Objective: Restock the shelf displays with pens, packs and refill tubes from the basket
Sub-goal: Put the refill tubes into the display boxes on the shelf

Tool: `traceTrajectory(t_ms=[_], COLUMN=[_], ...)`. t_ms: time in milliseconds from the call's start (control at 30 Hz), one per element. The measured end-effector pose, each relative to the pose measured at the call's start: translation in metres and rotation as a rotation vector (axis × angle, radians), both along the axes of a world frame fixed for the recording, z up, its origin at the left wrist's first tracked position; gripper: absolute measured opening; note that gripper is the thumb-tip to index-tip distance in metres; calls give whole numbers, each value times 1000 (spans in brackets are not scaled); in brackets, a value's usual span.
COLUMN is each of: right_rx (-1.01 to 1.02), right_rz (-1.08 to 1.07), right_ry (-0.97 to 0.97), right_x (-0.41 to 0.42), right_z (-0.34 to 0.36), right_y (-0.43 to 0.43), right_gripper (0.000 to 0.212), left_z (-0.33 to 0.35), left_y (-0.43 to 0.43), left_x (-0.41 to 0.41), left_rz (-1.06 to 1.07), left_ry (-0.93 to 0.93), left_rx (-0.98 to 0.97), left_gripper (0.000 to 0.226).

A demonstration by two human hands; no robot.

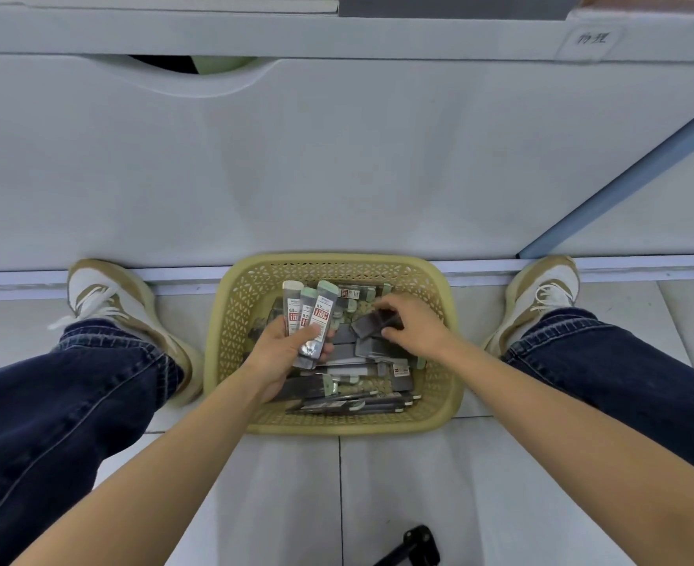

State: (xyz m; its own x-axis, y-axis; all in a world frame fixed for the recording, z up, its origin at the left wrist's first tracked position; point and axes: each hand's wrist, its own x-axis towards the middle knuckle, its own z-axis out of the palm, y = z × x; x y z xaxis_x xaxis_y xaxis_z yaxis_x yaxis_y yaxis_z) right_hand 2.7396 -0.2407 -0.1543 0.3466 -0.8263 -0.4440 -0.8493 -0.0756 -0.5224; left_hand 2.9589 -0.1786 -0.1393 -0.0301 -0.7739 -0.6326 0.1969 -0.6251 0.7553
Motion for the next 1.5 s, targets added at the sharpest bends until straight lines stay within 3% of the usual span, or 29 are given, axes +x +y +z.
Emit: traceTrajectory(t_ms=[167,267,367,633,733,900,1000,1100,1333,1500], right_rx=[-149,-200,-205,251,231,124,253,376,223,171], right_rz=[62,98,85,267,166,-99,-369,-631,-515,-408], right_ry=[105,74,-77,-234,-279,-392,-772,-1156,-1054,-1005], right_x=[7,5,1,-1,5,8,3,2,5,3], right_z=[-13,-14,-4,59,69,80,87,94,125,178], right_y=[2,-1,-5,-15,-14,-3,4,12,19,13], right_gripper=[50,34,16,5,15,40,41,23,32,35], left_z=[-3,-2,1,28,39,53,61,72,106,151], left_y=[4,4,3,5,11,19,20,20,25,17], left_x=[-2,-1,2,-3,-12,-16,-14,-15,-26,-34], left_rz=[-9,-11,-30,-86,-154,-27,33,53,-56,-122], left_ry=[1,-1,-23,21,41,25,29,44,104,46], left_rx=[2,5,-3,-24,-80,-120,-140,-153,-207,-271], left_gripper=[27,29,30,26,17,24,28,28,23,27])
